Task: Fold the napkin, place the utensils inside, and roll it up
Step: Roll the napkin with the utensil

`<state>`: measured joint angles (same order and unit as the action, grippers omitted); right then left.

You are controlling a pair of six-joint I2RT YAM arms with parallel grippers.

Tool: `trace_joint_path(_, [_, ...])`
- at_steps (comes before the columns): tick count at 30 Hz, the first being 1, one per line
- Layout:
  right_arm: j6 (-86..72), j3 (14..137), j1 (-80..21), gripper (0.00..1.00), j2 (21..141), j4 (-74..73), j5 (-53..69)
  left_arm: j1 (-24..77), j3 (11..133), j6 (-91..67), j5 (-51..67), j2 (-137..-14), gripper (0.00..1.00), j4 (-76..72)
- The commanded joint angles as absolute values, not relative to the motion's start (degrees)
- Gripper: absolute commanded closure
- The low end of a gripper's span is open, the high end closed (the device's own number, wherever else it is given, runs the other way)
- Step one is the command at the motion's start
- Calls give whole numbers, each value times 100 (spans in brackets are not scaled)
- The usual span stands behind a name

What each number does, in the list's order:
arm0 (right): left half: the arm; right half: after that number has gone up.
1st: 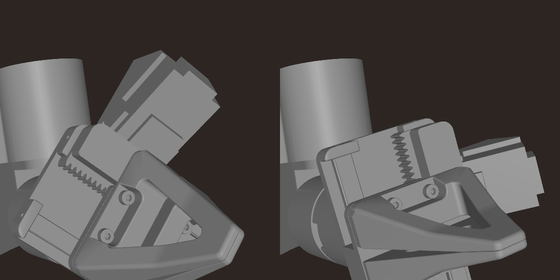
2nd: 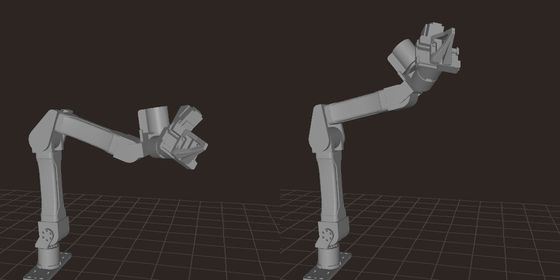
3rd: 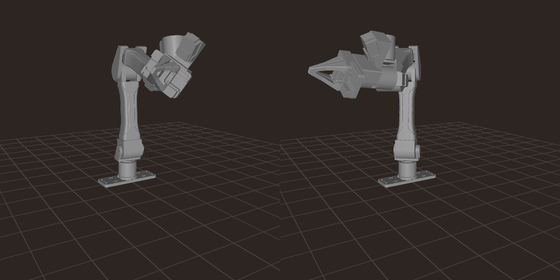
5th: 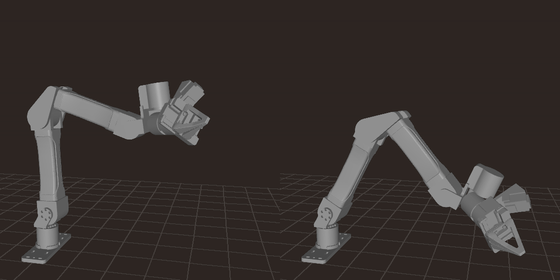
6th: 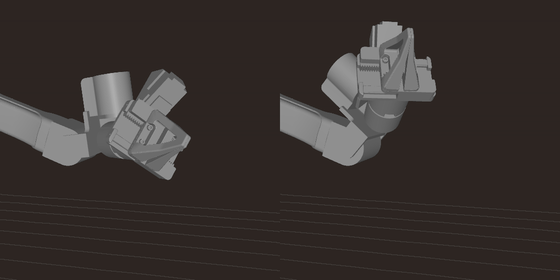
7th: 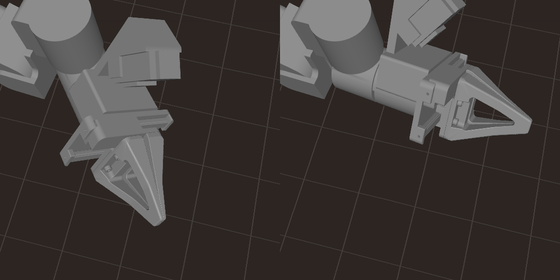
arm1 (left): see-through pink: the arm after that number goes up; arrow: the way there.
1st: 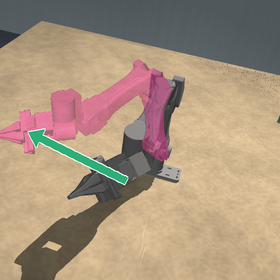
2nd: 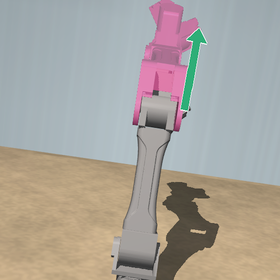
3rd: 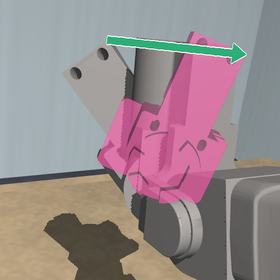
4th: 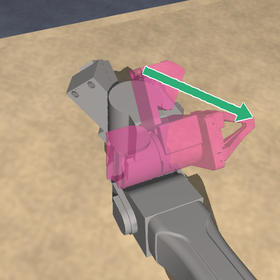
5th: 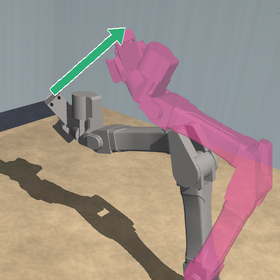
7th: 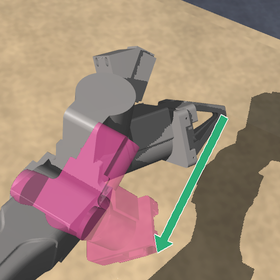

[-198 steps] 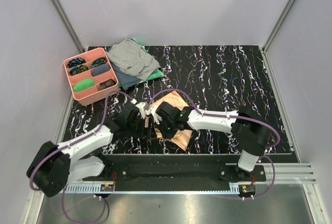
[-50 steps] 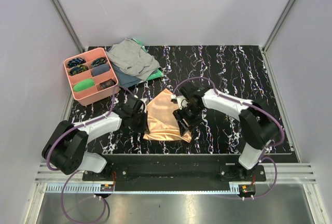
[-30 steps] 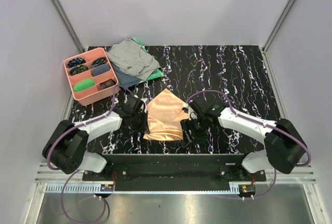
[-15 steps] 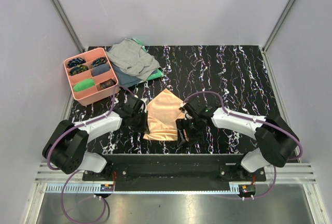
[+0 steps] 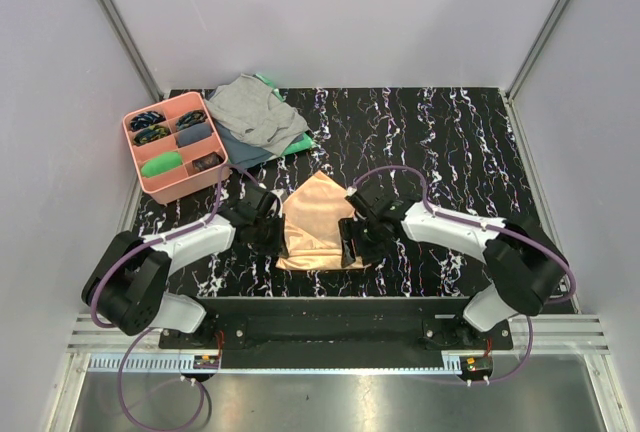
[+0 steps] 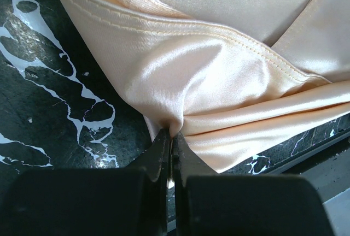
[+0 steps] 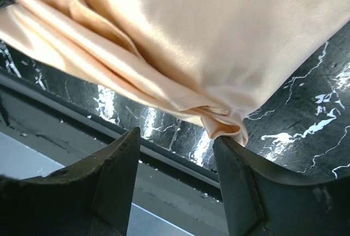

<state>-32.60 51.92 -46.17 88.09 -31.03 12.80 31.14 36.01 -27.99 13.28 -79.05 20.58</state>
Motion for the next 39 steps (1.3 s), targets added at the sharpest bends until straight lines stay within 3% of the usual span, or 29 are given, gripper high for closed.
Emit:
trace_joint_path(1, [-3059, 5397, -4588, 38, 9000, -2918, 914, 3094, 3700, -2689, 1169, -8024, 100, 2215])
trace_joint_path(9, [-2892, 5212, -4579, 39, 9237, -2804, 686, 3094, 3683, -2707, 1178, -7989, 100, 2224])
trace_joint_path(13, [-2392, 5300, -4605, 34, 8651, -2804, 931, 3102, 3700, -2690, 1222, -8007, 100, 2224])
trace_joint_path(21, [-906, 5423, -6184, 20, 7831, -2637, -297, 3094, 3867, -2611, 1204, -8226, 100, 2338])
trace_joint_path(28, [-71, 5520, -7127, 18, 8638, -1864, -1703, 3094, 4007, -2566, 1187, -8332, 100, 2399])
trace_joint_path(39, [1151, 5563, -7198, 17, 9412, -1081, -1934, 3085, 4122, -2452, 1204, -8455, 100, 2470])
